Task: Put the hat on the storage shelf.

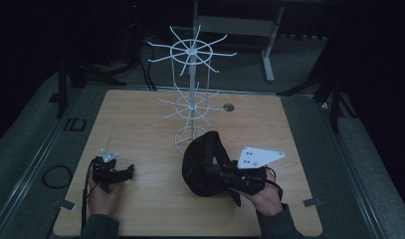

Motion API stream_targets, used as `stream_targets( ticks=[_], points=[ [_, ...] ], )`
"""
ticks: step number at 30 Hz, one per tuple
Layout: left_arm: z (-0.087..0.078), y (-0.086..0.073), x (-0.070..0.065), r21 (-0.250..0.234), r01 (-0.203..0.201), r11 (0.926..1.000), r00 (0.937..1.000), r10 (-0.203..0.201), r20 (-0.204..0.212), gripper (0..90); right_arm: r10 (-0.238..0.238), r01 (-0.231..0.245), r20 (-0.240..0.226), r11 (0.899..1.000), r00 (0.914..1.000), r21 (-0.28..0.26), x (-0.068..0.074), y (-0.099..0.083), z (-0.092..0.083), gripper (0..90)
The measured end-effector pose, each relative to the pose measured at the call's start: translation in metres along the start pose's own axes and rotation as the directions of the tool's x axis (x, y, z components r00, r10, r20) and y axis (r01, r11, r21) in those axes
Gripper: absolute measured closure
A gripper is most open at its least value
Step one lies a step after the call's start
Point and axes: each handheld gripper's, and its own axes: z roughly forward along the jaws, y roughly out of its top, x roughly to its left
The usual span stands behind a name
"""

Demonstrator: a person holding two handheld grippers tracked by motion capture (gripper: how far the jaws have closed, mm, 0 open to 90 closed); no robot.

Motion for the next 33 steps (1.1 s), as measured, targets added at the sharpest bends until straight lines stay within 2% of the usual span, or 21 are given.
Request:
stream_targets(
  ticks=[17, 33],
  points=[
    [0.000, 0.000, 0.000, 0.002, -0.001, 1.0000, 1.0000, 0.001, 0.000, 14.3, -0.018, 0.014, -0.073, 0.998, 0.9972, -0.053, 0.001, 0.022, 0.018, 86.9],
    [0.000, 0.000, 0.000, 0.000, 0.000, 1.0000, 1.0000, 0.000, 0.000, 14.2, -0.027, 0.019, -0.127, 0.998, 0.9916, -0.065, 0.006, 0.031, 0.033, 87.0]
  ],
)
